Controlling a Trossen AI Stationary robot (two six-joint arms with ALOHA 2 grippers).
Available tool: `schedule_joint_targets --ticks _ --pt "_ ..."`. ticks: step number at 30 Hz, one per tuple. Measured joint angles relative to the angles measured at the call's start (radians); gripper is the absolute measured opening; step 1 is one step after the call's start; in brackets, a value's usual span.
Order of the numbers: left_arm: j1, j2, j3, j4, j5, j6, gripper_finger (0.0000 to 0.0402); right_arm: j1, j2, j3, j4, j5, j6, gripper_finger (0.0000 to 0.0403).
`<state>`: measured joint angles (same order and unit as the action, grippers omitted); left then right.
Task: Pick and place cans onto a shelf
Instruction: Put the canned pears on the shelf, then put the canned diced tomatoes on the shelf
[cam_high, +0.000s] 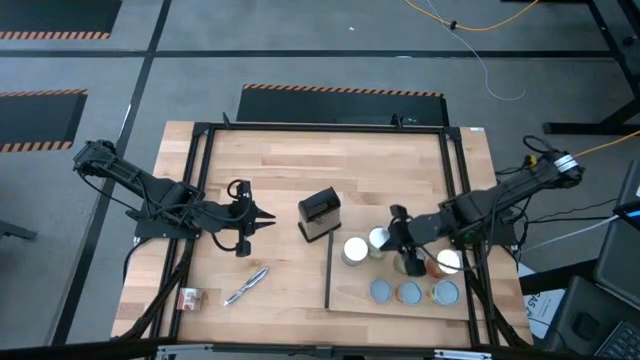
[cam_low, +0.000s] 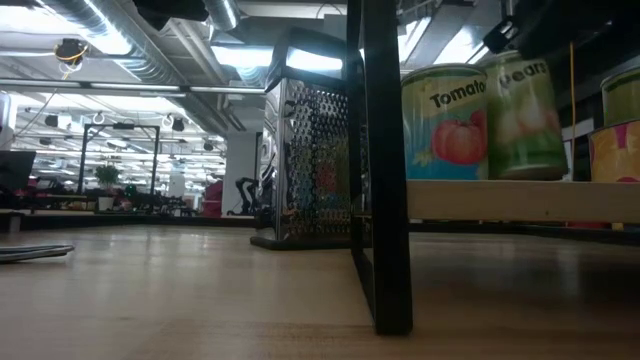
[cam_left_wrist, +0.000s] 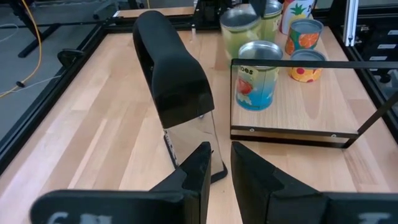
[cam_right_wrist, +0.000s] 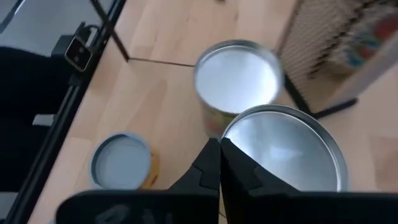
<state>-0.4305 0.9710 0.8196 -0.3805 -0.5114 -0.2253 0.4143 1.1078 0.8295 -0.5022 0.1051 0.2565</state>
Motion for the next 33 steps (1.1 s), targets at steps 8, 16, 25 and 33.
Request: schedule_joint_targets --ticks 8,16,25,33 --pt "0.0 0.0 0.0 0.0 0.0 0.0 0.0055 0.07 0.085 0.0 0.066 0.0 0.004 0.0" --pt "0.0 0.0 0.0 0.0 0.0 0.0 0.0055 0.094 0.104 0.0 0.066 0.0 0.027 0.0" --pt "0.0 0.0 0.0 0.0 0.0 -0.003 0.0055 0.094 0.104 0.0 0.054 -0.001 0.027 0.0029" --pt "0.0 0.0 0.0 0.0 0.0 -0.004 0.0055 0.094 0.104 0.0 0.054 -0.028 0.024 0.0036"
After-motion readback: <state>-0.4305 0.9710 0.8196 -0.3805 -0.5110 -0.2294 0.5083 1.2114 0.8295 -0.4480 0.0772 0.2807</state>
